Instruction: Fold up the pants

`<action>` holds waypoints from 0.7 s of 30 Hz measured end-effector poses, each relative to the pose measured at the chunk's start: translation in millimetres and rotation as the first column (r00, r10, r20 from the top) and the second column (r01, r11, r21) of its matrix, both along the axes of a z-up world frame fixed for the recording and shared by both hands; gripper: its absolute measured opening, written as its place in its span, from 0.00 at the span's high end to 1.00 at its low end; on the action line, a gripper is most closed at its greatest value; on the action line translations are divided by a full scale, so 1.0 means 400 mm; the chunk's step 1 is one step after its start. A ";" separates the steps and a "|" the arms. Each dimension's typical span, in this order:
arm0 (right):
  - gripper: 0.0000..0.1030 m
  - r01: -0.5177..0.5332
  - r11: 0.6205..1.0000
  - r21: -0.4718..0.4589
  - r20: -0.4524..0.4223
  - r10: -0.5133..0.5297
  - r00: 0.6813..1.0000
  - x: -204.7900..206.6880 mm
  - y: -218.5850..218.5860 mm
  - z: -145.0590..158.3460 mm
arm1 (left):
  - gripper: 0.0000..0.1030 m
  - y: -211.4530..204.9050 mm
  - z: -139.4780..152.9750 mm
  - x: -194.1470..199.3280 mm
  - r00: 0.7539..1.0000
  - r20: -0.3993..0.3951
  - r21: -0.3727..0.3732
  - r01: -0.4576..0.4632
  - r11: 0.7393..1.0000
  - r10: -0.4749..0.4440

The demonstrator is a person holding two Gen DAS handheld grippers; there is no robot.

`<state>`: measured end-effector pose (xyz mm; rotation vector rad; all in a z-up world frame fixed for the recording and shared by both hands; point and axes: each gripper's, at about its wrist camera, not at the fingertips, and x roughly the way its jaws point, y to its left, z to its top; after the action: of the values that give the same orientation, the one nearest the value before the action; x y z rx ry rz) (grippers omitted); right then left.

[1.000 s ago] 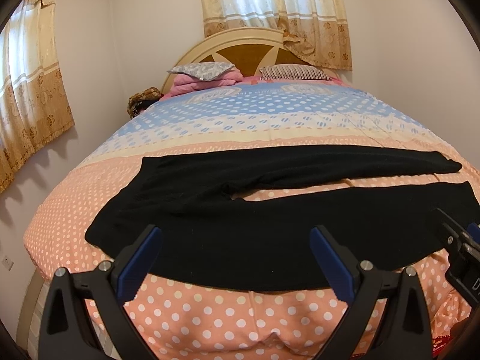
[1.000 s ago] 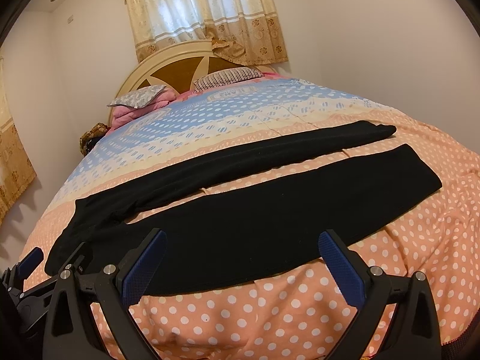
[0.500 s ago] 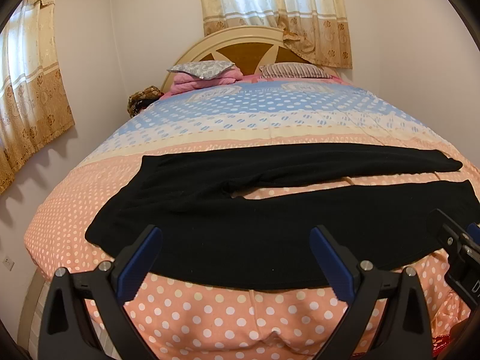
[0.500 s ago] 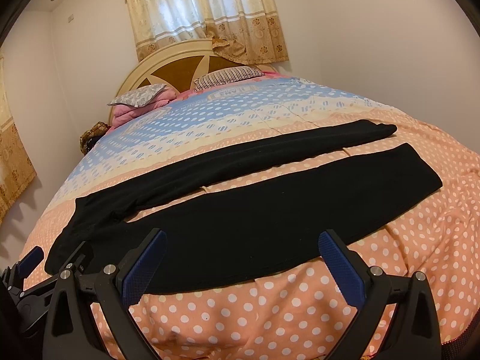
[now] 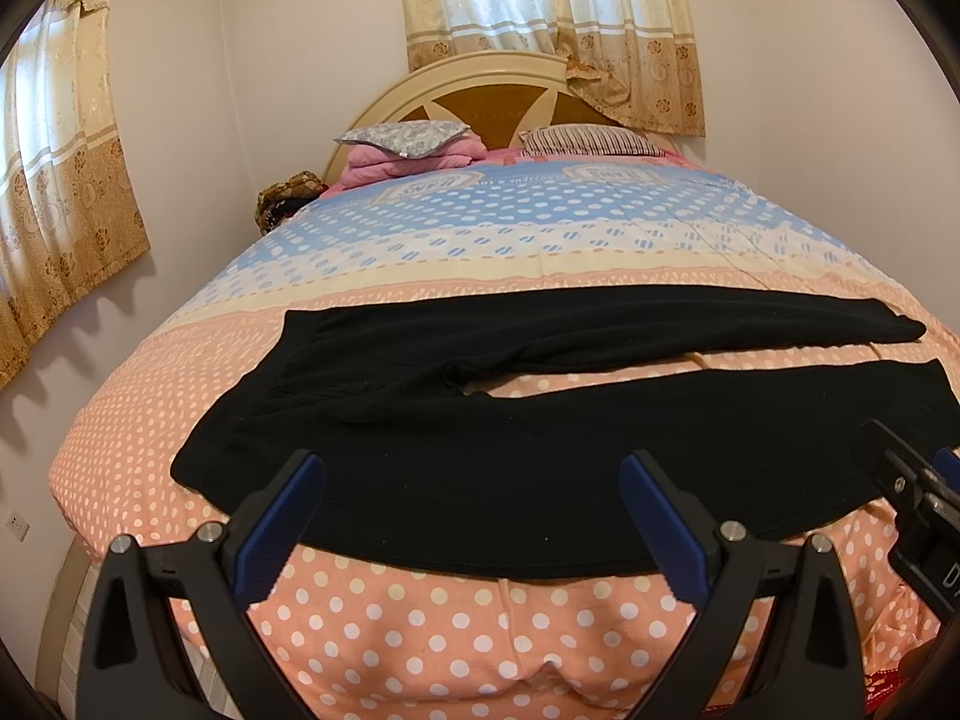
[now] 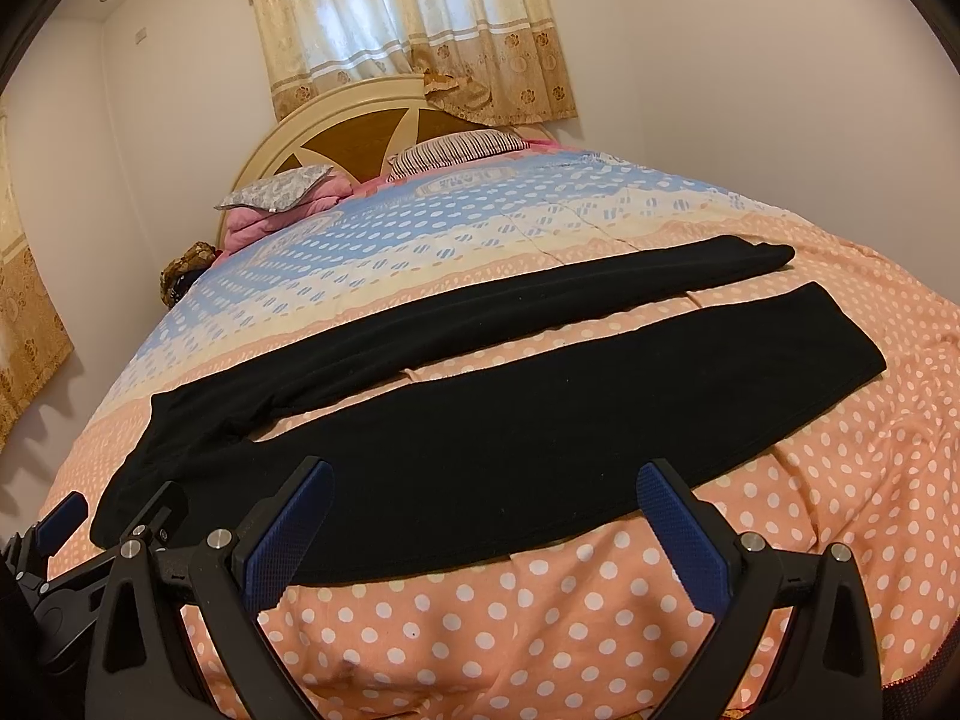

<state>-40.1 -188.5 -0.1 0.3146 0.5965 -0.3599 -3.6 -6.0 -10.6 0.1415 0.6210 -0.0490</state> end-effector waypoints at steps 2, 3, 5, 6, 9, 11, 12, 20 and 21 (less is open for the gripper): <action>0.01 0.000 1.000 0.000 0.000 0.000 1.000 0.000 0.000 0.000 | 0.02 0.000 0.000 0.000 1.000 -0.001 0.000 0.000 1.000 0.000; 0.01 0.000 1.000 0.000 0.000 0.000 1.000 0.000 0.000 0.000 | 0.02 0.000 0.000 0.000 1.000 -0.001 0.000 0.000 1.000 0.000; 0.01 0.000 1.000 0.000 -0.001 0.000 1.000 0.000 0.001 0.000 | 0.02 0.000 0.000 0.000 1.000 -0.001 0.000 0.000 1.000 0.000; 0.01 0.000 1.000 0.000 -0.001 0.000 1.000 0.000 0.001 0.000 | 0.02 0.000 -0.001 0.000 1.000 -0.002 -0.001 0.001 1.000 -0.001; 0.01 0.000 1.000 0.002 -0.003 0.000 1.000 0.000 0.002 -0.001 | 0.02 0.002 -0.002 0.001 1.000 -0.006 -0.004 0.000 1.000 -0.001; 0.01 -0.001 1.000 0.002 -0.003 0.001 1.000 0.000 0.001 -0.002 | 0.02 0.002 -0.003 0.002 1.000 -0.008 -0.006 0.000 1.000 0.000; 0.01 -0.001 1.000 0.002 -0.003 0.001 1.000 0.000 0.001 -0.002 | 0.02 0.001 -0.004 0.003 1.000 -0.009 -0.005 0.000 1.000 0.000; 0.01 -0.002 1.000 0.006 -0.010 0.002 1.000 0.002 -0.001 -0.007 | 0.02 -0.002 -0.003 0.006 1.000 -0.017 -0.008 -0.001 1.000 0.001; 0.01 -0.003 1.000 0.006 -0.010 0.003 1.000 0.002 -0.002 -0.007 | 0.02 -0.002 -0.004 0.006 1.000 -0.018 -0.007 -0.001 1.000 0.001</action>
<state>-39.2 -189.2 -2.9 0.3183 0.6079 -0.3570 -1.2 -6.8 -12.0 0.1341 0.6392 -0.0517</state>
